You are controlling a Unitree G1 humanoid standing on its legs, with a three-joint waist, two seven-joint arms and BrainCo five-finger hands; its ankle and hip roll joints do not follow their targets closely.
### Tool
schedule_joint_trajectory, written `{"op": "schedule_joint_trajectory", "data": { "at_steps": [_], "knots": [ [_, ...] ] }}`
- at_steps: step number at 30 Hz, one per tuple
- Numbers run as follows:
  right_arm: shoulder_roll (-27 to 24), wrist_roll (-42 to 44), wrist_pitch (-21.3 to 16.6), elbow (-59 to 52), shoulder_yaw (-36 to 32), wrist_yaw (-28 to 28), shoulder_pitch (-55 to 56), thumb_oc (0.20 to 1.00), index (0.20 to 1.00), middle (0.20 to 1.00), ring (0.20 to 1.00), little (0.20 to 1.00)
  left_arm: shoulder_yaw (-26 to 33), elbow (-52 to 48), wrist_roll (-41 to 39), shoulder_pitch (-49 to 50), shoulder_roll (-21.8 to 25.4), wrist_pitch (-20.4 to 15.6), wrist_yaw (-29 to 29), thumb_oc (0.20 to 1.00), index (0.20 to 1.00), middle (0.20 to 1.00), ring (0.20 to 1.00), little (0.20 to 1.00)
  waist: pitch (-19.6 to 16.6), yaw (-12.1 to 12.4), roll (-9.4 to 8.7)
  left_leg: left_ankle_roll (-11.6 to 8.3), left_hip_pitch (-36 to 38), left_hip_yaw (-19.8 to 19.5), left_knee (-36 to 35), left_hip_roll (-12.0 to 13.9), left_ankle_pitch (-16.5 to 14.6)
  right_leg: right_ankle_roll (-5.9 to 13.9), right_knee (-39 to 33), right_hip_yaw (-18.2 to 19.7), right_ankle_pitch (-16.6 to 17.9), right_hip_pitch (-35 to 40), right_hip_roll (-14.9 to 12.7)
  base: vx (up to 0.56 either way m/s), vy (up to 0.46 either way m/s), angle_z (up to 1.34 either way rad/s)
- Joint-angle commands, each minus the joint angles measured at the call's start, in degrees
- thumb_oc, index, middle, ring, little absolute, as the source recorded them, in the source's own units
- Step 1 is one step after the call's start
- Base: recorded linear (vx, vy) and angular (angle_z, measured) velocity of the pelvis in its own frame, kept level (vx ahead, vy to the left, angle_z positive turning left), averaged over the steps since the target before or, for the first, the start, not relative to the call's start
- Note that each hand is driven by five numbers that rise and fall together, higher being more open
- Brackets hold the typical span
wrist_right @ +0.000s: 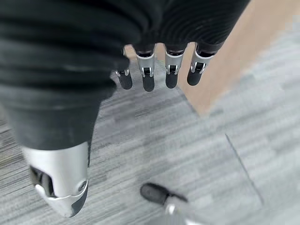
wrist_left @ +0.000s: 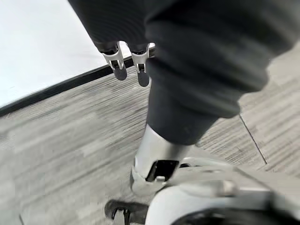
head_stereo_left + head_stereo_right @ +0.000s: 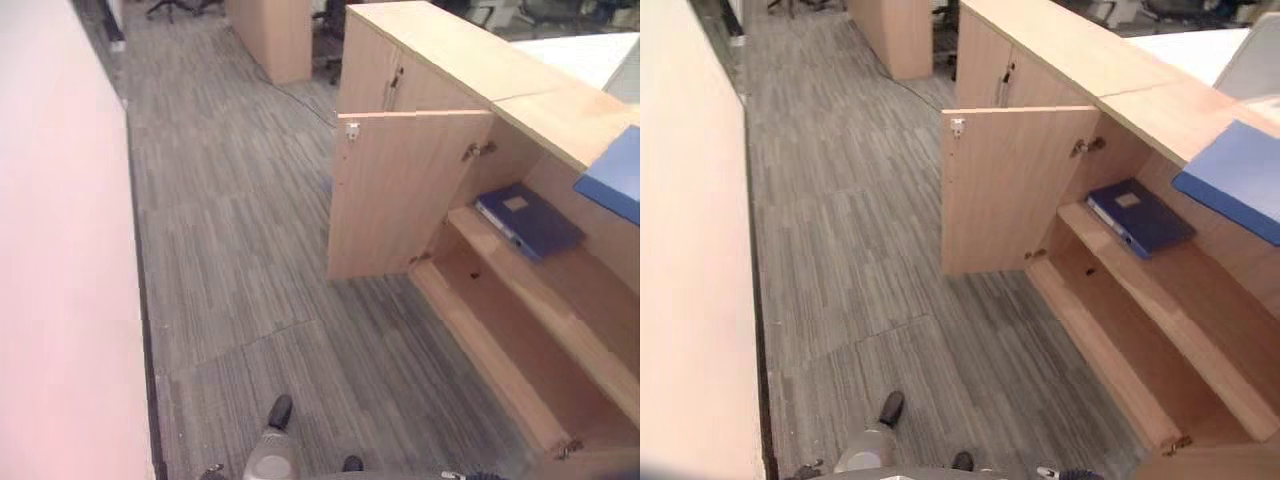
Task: Put the empty folder in the office cabinet
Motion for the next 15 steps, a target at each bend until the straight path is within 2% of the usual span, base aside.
{"op": "schedule_joint_trajectory", "data": {
  "at_steps": [1,5,7,8,9,10,11,13,14,15],
  "knots": [
    [0.17,-0.42,0.17,1.31,-1.14,0.08,-1.31,1.0,1.0,1.0,1.0,1.0,-1.13,2.32,0.08,-1.56,1.34,-0.52,-0.03,1.0,1.0,1.0,1.0,1.0,0.23,0.3,-2.19,3.85,0.87,2.24,-1.01,-3.4,-1.31,5.28,5.42,-0.01,0.2,-1.08,-8.26,0.1,0.19,-0.45],
    [0.55,0.16,0.64,1.19,-1.96,0.29,-1.92,1.0,1.0,1.0,1.0,1.0,-0.76,2.16,0.93,-2.08,2.51,-0.19,0.19,1.0,1.0,1.0,1.0,1.0,-0.2,-1.22,-1.48,7.52,3.1,6.98,-1.35,-6.08,-4.4,7.45,6.09,3.6,2.46,-3.65,-11.68,0.11,0.256,-0.7],
    [0.57,0.35,0.66,0.96,-2.09,0.34,-2.2,1.0,1.0,1.0,1.0,1.0,-0.69,2.14,1.04,-2.26,2.73,-0.19,0.22,1.0,1.0,1.0,1.0,1.0,-0.24,-1.31,-1.4,8.11,3.3,8.04,-1.23,-6.56,-5.01,7.86,6.37,4.35,2.95,-4.39,-12.21,0.04,0.173,-0.76],
    [0.57,0.49,0.61,0.56,-2.18,0.36,-2.87,1.0,1.0,1.0,1.0,1.0,-0.75,2.14,1.4,-2.57,3.04,-0.07,0.11,1.0,1.0,1.0,1.0,1.0,-0.08,-1.6,-0.97,8.99,3.67,9.91,-1.05,-7.21,-5.85,8.58,7.82,5.23,3.86,-6.27,-13.14,0.04,0.211,-0.68],
    [0.59,0.62,0.47,0.29,-2.41,0.38,-3.37,1.0,1.0,1.0,1.0,1.0,-0.79,2.16,1.65,-2.69,3.26,0.01,-0.13,1.0,1.0,1.0,1.0,1.0,0.07,-1.67,-0.55,9.42,3.96,11.38,-1.21,-7.34,-6.31,8.78,9.39,4.55,4.06,-7.65,-13.64,0.07,0.338,-0.68],
    [0.53,1.15,0.41,0.32,-2.97,0.26,-3.91,1.0,1.0,1.0,1.0,1.0,-0.95,2.4,2.06,-2.56,3.36,0.38,-0.7,1.0,1.0,1.0,1.0,1.0,0.26,-1.48,0.24,9.72,5.34,14.66,-2.07,-7.3,-7.06,8.69,14.25,0.07,6.04,-10.25,-15.77,0.04,0.208,-0.74],
    [0.52,1.15,0.43,0.3,-2.97,0.26,-3.9,1.0,1.0,1.0,1.0,1.0,-0.95,2.4,2.07,-2.57,3.36,0.37,-0.7,1.0,1.0,1.0,1.0,1.0,0.29,-1.44,0.22,9.74,5.38,14.71,-2.08,-7.33,-7.06,8.72,14.37,0.14,5.99,-10.3,-15.81,0.06,0.198,-0.87],
    [0.44,2.13,0.22,0.12,-3.66,0.25,-3.85,1.0,1.0,1.0,1.0,1.0,-0.91,2.58,2.57,-2.37,3.69,0.62,-1.03,1.0,1.0,1.0,1.0,1.0,0.7,-1.59,0.96,10.11,7.14,18.0,-2.62,-6.77,-7.81,7.89,18.78,-6.61,7.58,-11.85,-18.58,0.05,0.125,-1.03],
    [0.43,2.14,0.24,0.09,-3.65,0.25,-3.83,1.0,1.0,1.0,1.0,1.0,-0.91,2.58,2.57,-2.36,3.68,0.62,-1.04,1.0,1.0,1.0,1.0,1.0,0.92,-1.59,0.93,10.11,7.41,18.01,-2.59,-6.82,-7.93,7.93,19.12,-6.54,7.32,-11.74,-18.68,0.09,0.092,-0.96],
    [0.54,2.36,0.07,-0.29,-3.6,0.28,-3.89,1.0,1.0,1.0,1.0,1.0,-0.88,2.56,2.65,-2.32,3.94,0.75,-1.21,1.0,1.0,1.0,1.0,1.0,1.0,-1.74,1.21,9.81,8.57,19.23,-2.89,-6.44,-9.02,8.39,20.37,-9.31,6.85,-12.1,-19.28,0.12,0.092,-1.12]
  ]
}}
